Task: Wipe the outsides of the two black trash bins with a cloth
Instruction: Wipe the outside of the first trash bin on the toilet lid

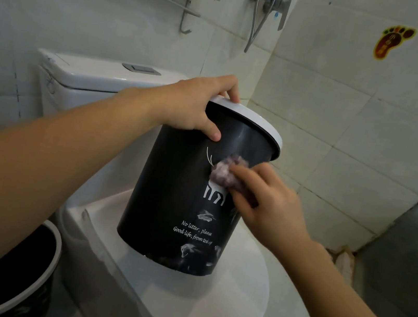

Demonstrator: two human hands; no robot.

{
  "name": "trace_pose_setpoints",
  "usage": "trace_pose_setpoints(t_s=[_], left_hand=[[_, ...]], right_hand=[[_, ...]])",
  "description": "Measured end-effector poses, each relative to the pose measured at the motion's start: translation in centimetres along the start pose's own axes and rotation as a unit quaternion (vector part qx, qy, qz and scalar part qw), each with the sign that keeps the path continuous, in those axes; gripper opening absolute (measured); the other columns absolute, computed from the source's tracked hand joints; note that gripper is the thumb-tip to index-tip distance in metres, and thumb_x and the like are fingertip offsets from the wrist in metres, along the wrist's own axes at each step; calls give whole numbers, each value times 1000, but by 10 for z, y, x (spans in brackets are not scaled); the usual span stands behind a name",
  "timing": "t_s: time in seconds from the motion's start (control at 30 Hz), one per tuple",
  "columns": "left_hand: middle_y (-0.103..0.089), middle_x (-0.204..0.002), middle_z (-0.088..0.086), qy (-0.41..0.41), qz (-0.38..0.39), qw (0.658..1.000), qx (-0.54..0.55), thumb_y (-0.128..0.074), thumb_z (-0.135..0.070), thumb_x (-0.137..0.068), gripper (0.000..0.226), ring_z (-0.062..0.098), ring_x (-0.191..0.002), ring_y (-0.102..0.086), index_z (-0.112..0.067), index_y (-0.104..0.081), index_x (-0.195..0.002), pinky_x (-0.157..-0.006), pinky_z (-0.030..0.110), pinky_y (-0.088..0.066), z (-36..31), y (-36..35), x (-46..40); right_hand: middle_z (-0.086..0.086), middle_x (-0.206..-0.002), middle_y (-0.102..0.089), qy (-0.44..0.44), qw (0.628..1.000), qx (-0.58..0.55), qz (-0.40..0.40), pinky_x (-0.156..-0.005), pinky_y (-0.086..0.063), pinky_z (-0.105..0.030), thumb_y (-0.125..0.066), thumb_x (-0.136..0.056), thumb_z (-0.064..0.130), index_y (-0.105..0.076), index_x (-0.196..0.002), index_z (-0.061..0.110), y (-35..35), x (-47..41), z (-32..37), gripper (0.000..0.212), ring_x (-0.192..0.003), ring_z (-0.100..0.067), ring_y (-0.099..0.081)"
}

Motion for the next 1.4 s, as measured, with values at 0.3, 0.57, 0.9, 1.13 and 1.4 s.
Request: trace_pose_setpoints(t_s=[0.3, 0.57, 0.9, 1.13, 1.4], left_hand=[[-55, -111, -7, 7, -5, 1000, -8, -86, -23, -74, 59, 22, -105, -55, -41, -43, -111, -90, 39, -48, 4, -1, -1], [-55, -117, -1, 16, -9, 1000, -14, -85, -27, -75, 59, 26, -106, -56, -42, -42, -113, -92, 42, -49, 11, -1, -2], [-52, -124, 3, 44, -1, 999, -15, -86, -43, -56, 73, 28, -113, -53, -50, -39, -112, -97, 49, -49, 9, -4, 0], [-51, -128, 2, 51, -5, 999, -11, -88, -41, -59, 72, 28, -115, -53, -51, -39, -111, -99, 49, -48, 15, 0, 3], [-51, -128, 2, 51, 0, 999, -15, -83, -52, -49, 74, 28, -116, -52, -55, -37, -108, -100, 49, -47, 15, -3, 0]], right_hand=[[-4, -95, -59, -49, 998, 22, -31, -47, -49, -37, -63, -90, 27, -67, -118, 19, 1, -5, -4, 30, -65, -27, -57], [-5, -95, -59, 18, 1000, -8, 18, -49, -48, -31, -56, -91, 30, -63, -122, 22, -11, 20, 13, 32, -68, -25, -57], [-3, -93, -58, -63, 998, 11, -24, -46, -48, -35, -63, -90, 28, -66, -119, 20, -8, -2, 4, 30, -65, -26, -56], [-4, -94, -58, 53, 997, -26, 43, -50, -50, -36, -58, -91, 26, -59, -122, 24, -20, 39, 26, 32, -71, -24, -56], [-4, -93, -61, -5, 1000, -4, -8, -48, -50, -34, -58, -91, 28, -62, -119, 23, -11, 24, 15, 29, -71, -24, -58]])
Point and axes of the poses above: each hand's wrist, its own x-axis away from the middle knuckle, its own y-axis out of the back of the hand, z = x × y, the point moved 3 cm from there along -x, towards the middle knuckle
